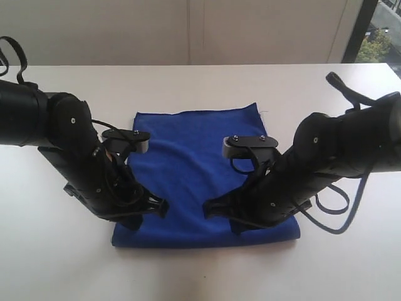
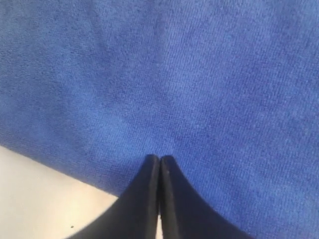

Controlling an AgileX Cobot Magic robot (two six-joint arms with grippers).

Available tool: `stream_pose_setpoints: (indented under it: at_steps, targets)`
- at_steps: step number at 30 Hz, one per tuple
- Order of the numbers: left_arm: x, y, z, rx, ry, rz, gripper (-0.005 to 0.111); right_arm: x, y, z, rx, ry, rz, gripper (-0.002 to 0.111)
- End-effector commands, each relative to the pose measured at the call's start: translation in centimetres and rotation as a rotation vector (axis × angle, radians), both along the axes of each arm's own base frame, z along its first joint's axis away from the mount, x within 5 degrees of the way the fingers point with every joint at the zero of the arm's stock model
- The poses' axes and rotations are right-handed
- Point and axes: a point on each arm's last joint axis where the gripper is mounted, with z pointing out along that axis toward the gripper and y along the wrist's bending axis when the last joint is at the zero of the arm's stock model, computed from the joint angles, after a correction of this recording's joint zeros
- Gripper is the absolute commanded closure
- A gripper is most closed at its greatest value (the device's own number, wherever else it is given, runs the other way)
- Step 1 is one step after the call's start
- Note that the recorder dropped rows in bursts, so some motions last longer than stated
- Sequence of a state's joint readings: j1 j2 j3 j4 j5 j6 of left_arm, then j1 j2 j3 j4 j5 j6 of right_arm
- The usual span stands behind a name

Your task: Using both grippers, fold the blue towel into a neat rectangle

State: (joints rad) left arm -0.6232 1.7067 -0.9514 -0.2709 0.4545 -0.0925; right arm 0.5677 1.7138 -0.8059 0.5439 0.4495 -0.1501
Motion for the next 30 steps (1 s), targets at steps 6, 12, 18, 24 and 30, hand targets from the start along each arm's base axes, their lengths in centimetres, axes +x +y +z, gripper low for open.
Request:
stream_pose_setpoints:
  at_steps: [6, 12, 18, 24, 30]
  targets:
    - [-0.9, 0.5, -2.0, 0.035, 0.058, 0.011, 0.107, 0.1, 0.1, -1.3, -0.021, 0.021, -0.003, 0.108]
    - [-1.0, 0.5, -2.0, 0.041, 0.057, 0.004, 0.107, 0.1, 0.1, -1.3, -0.022, 0.023, -0.003, 0.108]
    - [-1.0, 0.7, -2.1, 0.055, 0.049, -0.012, 0.107, 0.0, 0.0, -1.4, -0.024, 0.039, -0.006, 0.108]
    - [-1.1, 0.9, -2.2, 0.087, 0.060, -0.041, 0.107, 0.1, -0.5, -1.5, -0.073, 0.042, -0.037, 0.108]
    - [-1.1, 0.9, -2.1, 0.086, 0.060, -0.039, 0.107, -0.1, -1.5, -1.8, -0.196, 0.050, -0.034, 0.108]
